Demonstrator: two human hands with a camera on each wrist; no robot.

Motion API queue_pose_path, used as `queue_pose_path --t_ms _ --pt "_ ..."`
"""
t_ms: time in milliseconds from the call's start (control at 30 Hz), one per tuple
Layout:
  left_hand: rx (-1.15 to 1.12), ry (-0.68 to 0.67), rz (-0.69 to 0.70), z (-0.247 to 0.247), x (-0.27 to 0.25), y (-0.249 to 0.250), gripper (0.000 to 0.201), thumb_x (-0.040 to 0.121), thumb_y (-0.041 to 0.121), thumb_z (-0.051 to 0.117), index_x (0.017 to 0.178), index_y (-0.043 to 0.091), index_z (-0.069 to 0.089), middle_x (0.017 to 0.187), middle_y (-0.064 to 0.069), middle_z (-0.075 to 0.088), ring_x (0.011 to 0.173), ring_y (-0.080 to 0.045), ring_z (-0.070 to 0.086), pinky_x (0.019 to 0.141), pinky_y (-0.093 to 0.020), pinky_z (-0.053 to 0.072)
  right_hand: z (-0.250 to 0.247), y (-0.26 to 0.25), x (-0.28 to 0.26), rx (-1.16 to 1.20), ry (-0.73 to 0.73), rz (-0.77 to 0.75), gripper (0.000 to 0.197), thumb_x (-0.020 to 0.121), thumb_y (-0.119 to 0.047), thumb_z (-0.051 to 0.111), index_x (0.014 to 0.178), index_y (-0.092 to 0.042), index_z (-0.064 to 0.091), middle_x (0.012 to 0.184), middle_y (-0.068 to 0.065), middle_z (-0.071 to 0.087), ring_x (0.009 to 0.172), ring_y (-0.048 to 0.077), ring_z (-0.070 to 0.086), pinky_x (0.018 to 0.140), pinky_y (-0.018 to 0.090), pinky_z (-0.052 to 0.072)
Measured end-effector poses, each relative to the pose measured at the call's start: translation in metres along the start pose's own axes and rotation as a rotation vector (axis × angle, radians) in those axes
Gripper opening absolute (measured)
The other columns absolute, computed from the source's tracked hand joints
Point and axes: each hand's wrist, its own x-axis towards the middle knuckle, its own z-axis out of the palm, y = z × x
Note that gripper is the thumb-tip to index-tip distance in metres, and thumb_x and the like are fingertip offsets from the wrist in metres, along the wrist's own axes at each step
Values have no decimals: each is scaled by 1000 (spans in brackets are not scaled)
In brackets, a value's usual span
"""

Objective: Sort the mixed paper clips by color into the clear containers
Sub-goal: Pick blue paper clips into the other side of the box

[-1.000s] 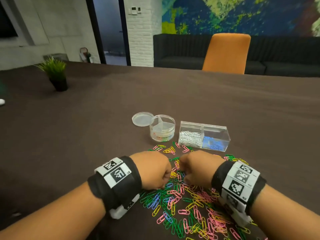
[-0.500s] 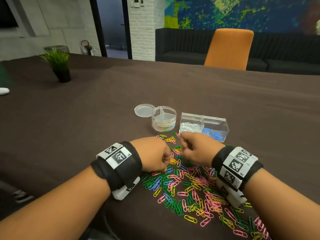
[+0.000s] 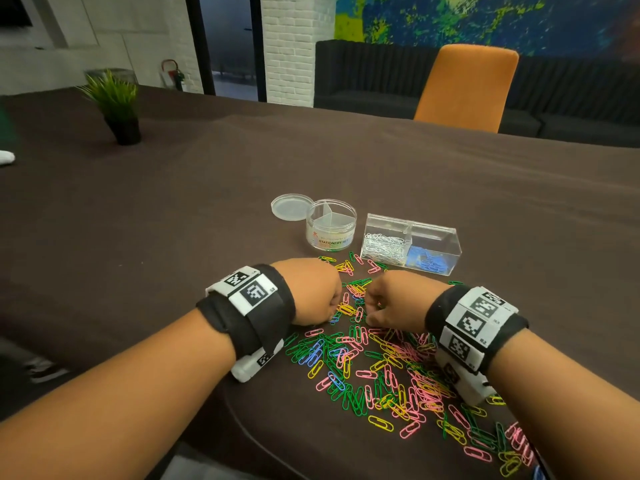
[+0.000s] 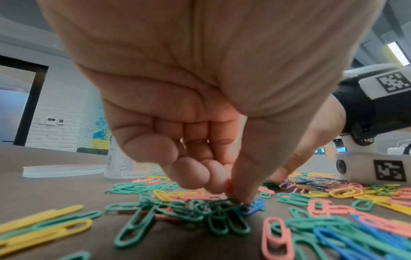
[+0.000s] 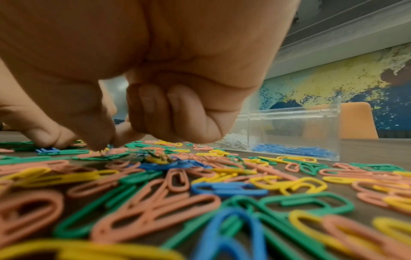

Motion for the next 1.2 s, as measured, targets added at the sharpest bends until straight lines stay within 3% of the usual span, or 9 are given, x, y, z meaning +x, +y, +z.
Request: queue_pose_path --t_ms 200,367,467,600,700,833,1000,1100,1200 --pt "-13 23 -20 2 -2 -1 20 95 23 47 88 16 64 89 -2 66 81 -22 58 66 -27 38 -5 6 -4 167 104 70 14 86 -25 55 74 -22 48 72 -2 53 65 16 49 62 30 46" --pt "-26 -16 -10 2 -4 -2 14 89 31 62 87 20 70 86 4 69 83 -16 63 69 -27 49 -4 9 -4 178 87 57 16 90 -12 46 97 -25 51 79 -4 57 67 13 51 61 26 45" --pt "-8 -46 3 2 -3 -2 15 90 24 58 87 17 71 86 2 70 82 -18 64 68 -28 48 -2 7 -1 116 59 11 18 97 -17 41 106 -23 56 82 -6 56 73 11 52 67 26 45" --pt "-24 5 -3 3 -4 -3 13 86 23 56 73 23 57 77 6 60 75 -18 56 61 -25 38 -1 10 -1 24 64 39 14 96 -32 50 103 -37 61 80 -14 54 84 16 58 81 34 54" --pt "-126 113 -30 -1 -7 -10 14 78 27 61 69 22 51 75 5 60 72 -17 54 62 -27 41 -1 9 -1 26 74 46 12 92 -29 53 90 -34 63 79 -13 57 82 15 59 78 34 55" --pt "-234 208 -59 -5 -11 -20 4 80 21 61 77 20 63 77 6 66 74 -14 58 66 -23 45 -4 7 -1 10 110 55 9 93 -32 54 87 -33 61 78 -14 53 80 17 58 68 27 48" --pt "-188 79 -61 -4 -5 -17 13 86 34 71 91 22 74 78 12 66 77 -9 60 71 -23 48 -12 -6 11 -107 95 79 19 95 -31 56 103 -21 69 97 -1 67 92 21 63 78 30 51" --pt "-106 23 -67 -1 0 -10 18 87 39 69 95 24 74 89 8 70 82 -12 61 68 -24 43 -12 -11 17 -143 45 99 17 92 -31 61 103 -21 71 104 1 68 97 22 63 79 31 51" --pt "-6 36 -95 3 6 -1 16 89 35 65 92 21 71 89 2 69 85 -19 64 71 -30 50 -12 -9 17 -122 31 116 15 91 -29 63 102 -22 70 104 0 67 99 21 62 79 31 51"
